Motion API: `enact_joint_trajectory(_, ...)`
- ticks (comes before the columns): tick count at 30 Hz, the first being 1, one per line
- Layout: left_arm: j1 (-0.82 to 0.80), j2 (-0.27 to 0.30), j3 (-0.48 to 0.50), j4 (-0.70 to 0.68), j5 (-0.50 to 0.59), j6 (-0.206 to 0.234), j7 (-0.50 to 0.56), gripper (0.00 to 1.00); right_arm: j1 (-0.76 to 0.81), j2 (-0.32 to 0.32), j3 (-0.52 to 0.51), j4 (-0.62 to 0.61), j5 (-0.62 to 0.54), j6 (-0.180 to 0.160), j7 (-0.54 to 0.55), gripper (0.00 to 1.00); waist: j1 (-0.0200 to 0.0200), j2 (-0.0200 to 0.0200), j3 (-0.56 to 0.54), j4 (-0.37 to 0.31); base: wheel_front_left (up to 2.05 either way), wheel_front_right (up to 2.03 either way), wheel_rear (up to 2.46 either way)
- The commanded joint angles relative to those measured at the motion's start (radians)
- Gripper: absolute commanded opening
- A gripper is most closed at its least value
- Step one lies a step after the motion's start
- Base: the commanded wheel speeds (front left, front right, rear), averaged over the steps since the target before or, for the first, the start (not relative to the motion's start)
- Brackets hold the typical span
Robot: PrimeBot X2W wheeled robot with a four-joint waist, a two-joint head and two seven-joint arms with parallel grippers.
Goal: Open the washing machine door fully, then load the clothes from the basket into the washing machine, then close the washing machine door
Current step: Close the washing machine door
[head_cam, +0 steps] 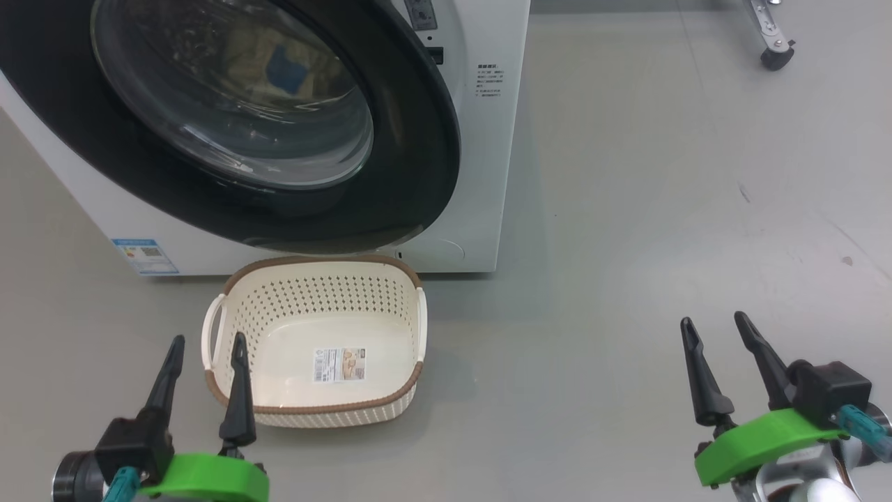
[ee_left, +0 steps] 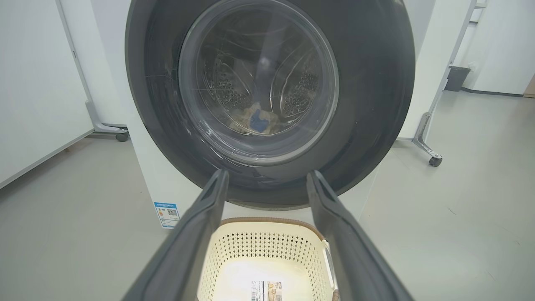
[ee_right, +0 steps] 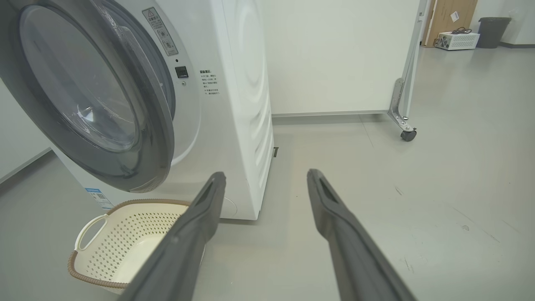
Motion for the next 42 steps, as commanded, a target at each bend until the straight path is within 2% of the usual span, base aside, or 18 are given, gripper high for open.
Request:
enact_joint_trajectory(1, -0.027, 0.018, 0.036, -0.028, 0.014, 0.003, -0.014, 1.0, -0.026, -0.008, 0.022, -0.032, -0.001, 0.0, -0.001, 1.0, 0.0, -0.0001, -0.001, 0.0, 0.0, 0.0, 0.0)
enact_joint_trajectory(16, -0.04, 0.008, 0.036, -0.03, 0.023, 0.0, -0.014, 1.0, -0.03, -0.008, 0.015, -0.031, 0.0, 0.0, 0.001, 1.0, 0.0, -0.0001, -0.001, 0.013, 0.0, 0.0, 0.0)
enact_joint_trajectory(17, -0.041, 0.006, 0.035, -0.031, 0.023, -0.001, -0.014, 1.0, -0.031, -0.008, 0.012, -0.03, 0.001, 0.0, 0.001, 0.82, 0.0, -0.0001, 0.001, 0.016, 0.0, 0.0, 0.0)
enact_joint_trajectory(18, -0.041, 0.006, 0.035, -0.031, 0.023, -0.001, -0.014, 1.0, -0.031, -0.008, 0.012, -0.03, 0.001, 0.0, 0.001, 0.82, 0.0, -0.0001, 0.001, 0.016, 0.0, 0.0, 0.0)
enact_joint_trajectory(19, -0.043, 0.004, 0.034, -0.031, 0.024, -0.001, -0.014, 1.0, -0.031, -0.008, 0.009, -0.029, 0.003, 0.0, 0.002, 0.27, 0.0, -0.0001, 0.003, 0.019, 0.0, 0.0, 0.0)
enact_joint_trajectory(20, -0.047, 0.001, 0.032, -0.033, 0.027, -0.003, -0.014, 1.0, -0.033, -0.008, 0.004, -0.027, 0.007, 0.0, 0.002, 0.0, 0.0, -0.0001, 0.008, 0.026, 0.0, 0.0, 0.0)
enact_joint_trajectory(26, -0.069, -0.009, 0.023, -0.032, 0.034, -0.013, -0.014, 1.0, -0.075, -0.008, -0.021, -0.014, -0.005, 0.0, -0.001, 0.0, 0.0, -0.0001, 0.024, 0.056, 0.0, 0.0, 0.0)
enact_joint_trajectory(33, -0.105, -0.021, 0.011, -0.025, 0.043, -0.036, -0.014, 1.0, -0.194, -0.008, -0.03, 0.014, -0.046, 0.0, -0.008, 0.0, 0.0, -0.0001, 0.041, 0.11, 0.0, 0.0, 0.0)
enact_joint_trajectory(42, -0.145, -0.064, -0.024, 0.005, 0.057, -0.07, -0.014, 1.0, -0.383, -0.009, 0.059, 0.097, -0.059, 0.0, -0.025, 0.0, 0.0, -0.0001, 0.047, 0.216, 0.0, 0.0, 0.0)
